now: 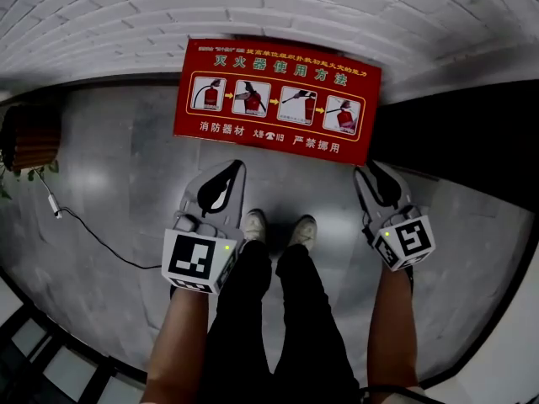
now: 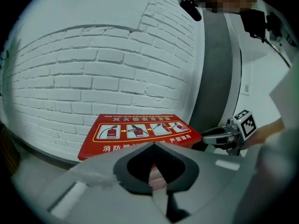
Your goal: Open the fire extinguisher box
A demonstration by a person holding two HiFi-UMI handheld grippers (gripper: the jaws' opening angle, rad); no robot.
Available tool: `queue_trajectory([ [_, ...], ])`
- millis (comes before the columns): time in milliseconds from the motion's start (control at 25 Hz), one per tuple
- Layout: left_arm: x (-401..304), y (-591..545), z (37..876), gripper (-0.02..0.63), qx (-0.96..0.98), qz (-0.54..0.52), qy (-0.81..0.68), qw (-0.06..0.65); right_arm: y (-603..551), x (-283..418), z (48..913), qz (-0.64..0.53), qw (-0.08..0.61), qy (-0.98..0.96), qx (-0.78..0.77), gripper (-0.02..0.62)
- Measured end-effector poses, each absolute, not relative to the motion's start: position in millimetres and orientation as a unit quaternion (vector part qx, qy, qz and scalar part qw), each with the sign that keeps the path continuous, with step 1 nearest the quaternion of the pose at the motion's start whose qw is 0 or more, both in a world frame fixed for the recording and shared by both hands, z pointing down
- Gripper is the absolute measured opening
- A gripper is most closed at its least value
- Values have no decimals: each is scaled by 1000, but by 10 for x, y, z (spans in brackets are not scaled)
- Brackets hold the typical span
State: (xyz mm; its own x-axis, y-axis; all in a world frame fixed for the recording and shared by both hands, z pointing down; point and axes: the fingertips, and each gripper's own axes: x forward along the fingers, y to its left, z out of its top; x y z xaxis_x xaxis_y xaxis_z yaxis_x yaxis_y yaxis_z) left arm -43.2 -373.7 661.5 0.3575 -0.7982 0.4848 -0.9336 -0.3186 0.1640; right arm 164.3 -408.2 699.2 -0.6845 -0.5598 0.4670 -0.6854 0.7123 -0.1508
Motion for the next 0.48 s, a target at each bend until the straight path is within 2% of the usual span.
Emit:
queue_trajectory([
  [320,-529,-3732,6614,4,785,161,-554,224,-4095,1630,6961,154,201,-900,355,87],
  [480,-550,-3706,6707,3,788,165,-553,215,-4073,1627,6757,142,170,-909,354,81],
])
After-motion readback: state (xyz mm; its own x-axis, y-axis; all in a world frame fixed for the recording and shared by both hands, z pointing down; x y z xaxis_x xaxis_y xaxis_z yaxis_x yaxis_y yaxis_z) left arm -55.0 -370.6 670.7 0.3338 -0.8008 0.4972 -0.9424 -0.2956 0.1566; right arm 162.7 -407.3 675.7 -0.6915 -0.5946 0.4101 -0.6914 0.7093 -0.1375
